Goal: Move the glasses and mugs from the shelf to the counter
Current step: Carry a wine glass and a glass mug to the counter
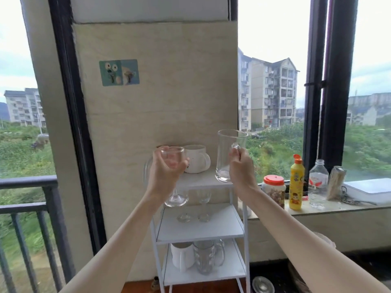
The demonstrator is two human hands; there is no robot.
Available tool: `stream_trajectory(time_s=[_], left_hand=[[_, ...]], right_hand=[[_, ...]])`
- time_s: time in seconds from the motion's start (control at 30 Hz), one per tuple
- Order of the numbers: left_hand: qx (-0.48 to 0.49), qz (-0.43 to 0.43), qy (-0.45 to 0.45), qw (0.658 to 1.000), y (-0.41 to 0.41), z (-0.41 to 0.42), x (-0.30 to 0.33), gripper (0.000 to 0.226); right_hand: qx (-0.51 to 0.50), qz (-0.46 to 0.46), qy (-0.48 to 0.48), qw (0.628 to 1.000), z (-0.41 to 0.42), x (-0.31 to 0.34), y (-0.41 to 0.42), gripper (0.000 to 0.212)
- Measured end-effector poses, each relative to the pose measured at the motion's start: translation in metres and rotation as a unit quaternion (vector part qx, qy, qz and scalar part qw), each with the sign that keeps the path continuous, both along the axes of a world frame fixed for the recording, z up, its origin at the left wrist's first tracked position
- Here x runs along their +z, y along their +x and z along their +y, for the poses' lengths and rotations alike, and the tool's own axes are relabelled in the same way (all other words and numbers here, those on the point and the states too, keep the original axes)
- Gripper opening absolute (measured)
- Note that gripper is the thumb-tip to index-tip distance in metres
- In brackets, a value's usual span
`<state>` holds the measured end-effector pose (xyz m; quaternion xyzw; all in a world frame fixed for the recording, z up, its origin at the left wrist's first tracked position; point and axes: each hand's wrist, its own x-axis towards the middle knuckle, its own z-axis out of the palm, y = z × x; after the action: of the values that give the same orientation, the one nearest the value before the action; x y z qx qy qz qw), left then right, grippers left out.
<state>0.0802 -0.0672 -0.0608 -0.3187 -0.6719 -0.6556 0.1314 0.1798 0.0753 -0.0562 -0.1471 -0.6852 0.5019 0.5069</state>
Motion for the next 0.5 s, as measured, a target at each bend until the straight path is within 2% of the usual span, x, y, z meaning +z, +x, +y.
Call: stream_trajectory(time_s=[0.23,0.5], left_hand=[[-0.099,-0.013,-0.019,0.995,0.071,0.028,-0.025,0.055],[-0.229,0.000,-0.055,0.972,0.195,0.100,-0.049,0.057]], right_hand=[[-0.017,0.001,-0.020,1.000,0.009,-0.010,0.101,0.028],[-0.132,0.006,-0.056,0.990,0.052,-0.036,0.271,0.031]])
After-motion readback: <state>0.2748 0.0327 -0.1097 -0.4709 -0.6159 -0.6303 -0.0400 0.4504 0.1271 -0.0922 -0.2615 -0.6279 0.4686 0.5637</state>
